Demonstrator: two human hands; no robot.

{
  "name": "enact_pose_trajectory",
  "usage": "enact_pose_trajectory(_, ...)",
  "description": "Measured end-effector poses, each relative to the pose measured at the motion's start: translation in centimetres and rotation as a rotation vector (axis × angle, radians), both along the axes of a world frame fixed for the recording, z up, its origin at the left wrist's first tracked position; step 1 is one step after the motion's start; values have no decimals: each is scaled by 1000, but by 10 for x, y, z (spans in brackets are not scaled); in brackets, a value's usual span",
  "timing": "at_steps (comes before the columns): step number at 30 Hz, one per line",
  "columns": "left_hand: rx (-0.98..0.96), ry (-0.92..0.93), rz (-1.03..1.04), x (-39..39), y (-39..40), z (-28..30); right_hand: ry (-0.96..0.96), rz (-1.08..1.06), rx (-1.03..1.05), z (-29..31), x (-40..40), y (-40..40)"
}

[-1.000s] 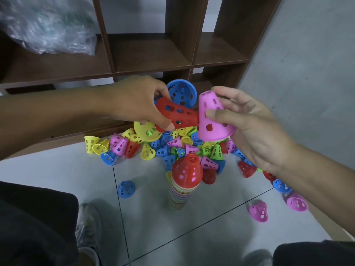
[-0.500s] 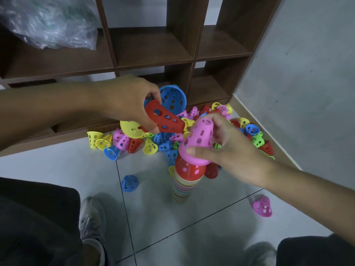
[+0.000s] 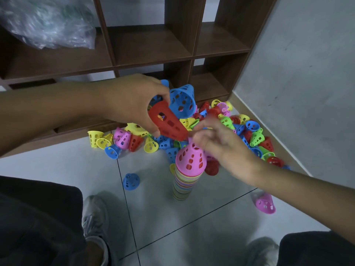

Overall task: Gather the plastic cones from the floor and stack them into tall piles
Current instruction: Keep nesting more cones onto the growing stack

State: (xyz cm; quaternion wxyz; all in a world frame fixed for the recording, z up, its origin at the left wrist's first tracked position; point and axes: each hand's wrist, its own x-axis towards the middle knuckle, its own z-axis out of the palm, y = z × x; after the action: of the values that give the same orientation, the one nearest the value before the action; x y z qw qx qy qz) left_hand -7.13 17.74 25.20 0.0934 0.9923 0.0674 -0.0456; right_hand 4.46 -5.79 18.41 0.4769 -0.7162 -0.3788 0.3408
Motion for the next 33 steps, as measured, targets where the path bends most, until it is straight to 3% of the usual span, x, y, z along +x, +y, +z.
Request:
enact_pose_trajectory(4, 2, -58, -16, 7, -7, 3, 147, -233, 71, 18, 15, 10)
enact_pose_trajectory(11, 106, -165, -172, 11, -29, 7, 356, -183, 24, 42, 35, 19)
enact_pose_trajectory(25, 82, -176, -187, 13, -28, 3, 324, -229, 51, 43, 40, 14)
enact_pose_trajectory(30, 53, -165, -137, 13, -18, 3, 202, -327, 47, 38, 47, 6)
enact_pose_trajectory(33, 58, -155, -90, 11, -10, 5, 45, -281, 26, 35, 42, 0)
